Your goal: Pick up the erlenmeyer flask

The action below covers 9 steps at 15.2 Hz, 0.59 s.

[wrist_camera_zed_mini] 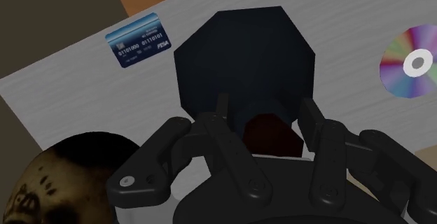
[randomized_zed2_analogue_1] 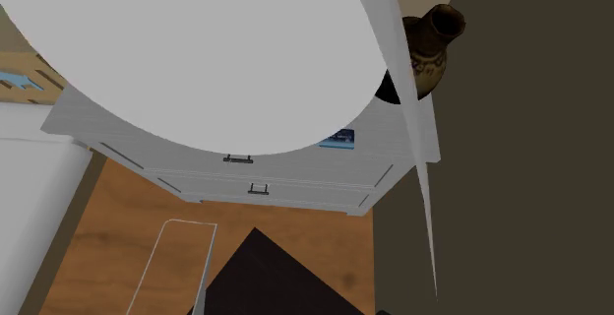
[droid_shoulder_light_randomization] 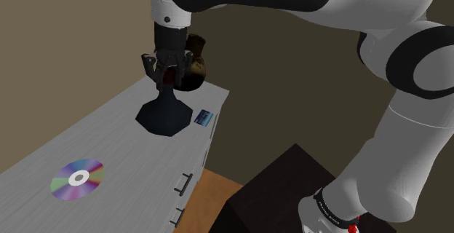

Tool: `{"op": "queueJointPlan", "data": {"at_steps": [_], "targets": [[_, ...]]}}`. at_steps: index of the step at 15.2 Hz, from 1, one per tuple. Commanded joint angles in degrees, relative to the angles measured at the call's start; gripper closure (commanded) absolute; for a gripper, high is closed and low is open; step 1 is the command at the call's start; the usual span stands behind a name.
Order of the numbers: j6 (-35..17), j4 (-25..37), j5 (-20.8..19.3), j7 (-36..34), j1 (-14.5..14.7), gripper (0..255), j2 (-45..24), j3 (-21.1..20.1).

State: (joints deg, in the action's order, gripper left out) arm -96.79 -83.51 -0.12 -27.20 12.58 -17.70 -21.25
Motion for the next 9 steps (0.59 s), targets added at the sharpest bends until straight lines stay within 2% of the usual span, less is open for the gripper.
{"op": "queueJointPlan", "data": {"at_steps": [1,7,9], "targets": [[1.39,1.22,0.07,-0.06,0.02,255,0.28,-0.05],[6.32,6.89,-0.19,-0.52,0.45,255,-0.46,-0.15],[6.45,7.04,-0.19,-0.54,0.46,255,-0.48,-0.15]]}}
